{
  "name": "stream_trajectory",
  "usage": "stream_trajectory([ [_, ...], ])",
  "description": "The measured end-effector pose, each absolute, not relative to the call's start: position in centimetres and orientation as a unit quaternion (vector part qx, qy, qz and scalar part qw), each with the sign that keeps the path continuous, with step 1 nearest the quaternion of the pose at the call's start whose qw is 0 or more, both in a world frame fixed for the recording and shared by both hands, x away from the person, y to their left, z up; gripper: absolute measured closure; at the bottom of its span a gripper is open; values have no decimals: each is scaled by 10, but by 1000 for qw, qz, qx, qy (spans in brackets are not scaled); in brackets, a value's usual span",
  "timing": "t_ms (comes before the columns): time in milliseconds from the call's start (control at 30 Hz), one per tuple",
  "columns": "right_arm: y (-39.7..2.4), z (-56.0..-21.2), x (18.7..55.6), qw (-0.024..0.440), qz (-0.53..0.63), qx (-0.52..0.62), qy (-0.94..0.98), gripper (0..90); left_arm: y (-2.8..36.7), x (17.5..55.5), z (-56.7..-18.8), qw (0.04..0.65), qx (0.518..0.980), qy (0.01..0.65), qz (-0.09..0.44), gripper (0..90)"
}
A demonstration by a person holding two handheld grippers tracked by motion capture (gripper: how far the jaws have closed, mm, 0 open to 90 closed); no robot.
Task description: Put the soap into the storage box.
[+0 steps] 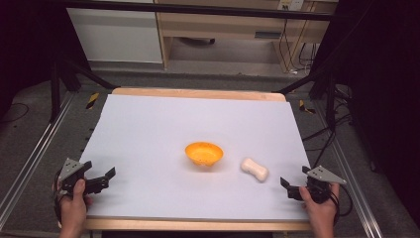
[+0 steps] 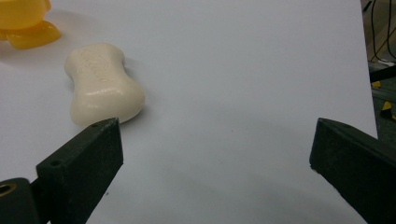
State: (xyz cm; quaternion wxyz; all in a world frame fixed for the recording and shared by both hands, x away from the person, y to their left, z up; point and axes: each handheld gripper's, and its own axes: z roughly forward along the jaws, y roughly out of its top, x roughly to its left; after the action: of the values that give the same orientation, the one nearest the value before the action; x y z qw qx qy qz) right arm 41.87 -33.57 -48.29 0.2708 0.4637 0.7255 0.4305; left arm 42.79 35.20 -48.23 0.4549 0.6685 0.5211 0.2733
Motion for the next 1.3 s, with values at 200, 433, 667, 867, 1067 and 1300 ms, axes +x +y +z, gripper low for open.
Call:
stream_trajectory([
  [200, -337, -483, 419, 261, 437, 460, 728, 43, 353, 428, -482, 456, 668, 520, 274, 23],
  [433, -331, -478, 422, 262, 414, 451, 746, 82, 353, 428, -482, 454, 668, 521, 274, 23],
  [667, -324, -462, 425, 242, 424, 440, 754, 300, 352, 428, -482, 455, 668, 521, 274, 22],
  [867, -320, -457, 428, 243, 407, 422, 773, 368, 352, 428, -482, 456, 667, 522, 272, 22],
  [1067, -325, -456, 437, 253, 425, 412, 765, 331, 353, 428, -482, 458, 666, 522, 272, 22],
  [1300, -317, -450, 440, 211, 379, 412, 801, 211, 351, 428, -482, 453, 670, 521, 273, 22],
])
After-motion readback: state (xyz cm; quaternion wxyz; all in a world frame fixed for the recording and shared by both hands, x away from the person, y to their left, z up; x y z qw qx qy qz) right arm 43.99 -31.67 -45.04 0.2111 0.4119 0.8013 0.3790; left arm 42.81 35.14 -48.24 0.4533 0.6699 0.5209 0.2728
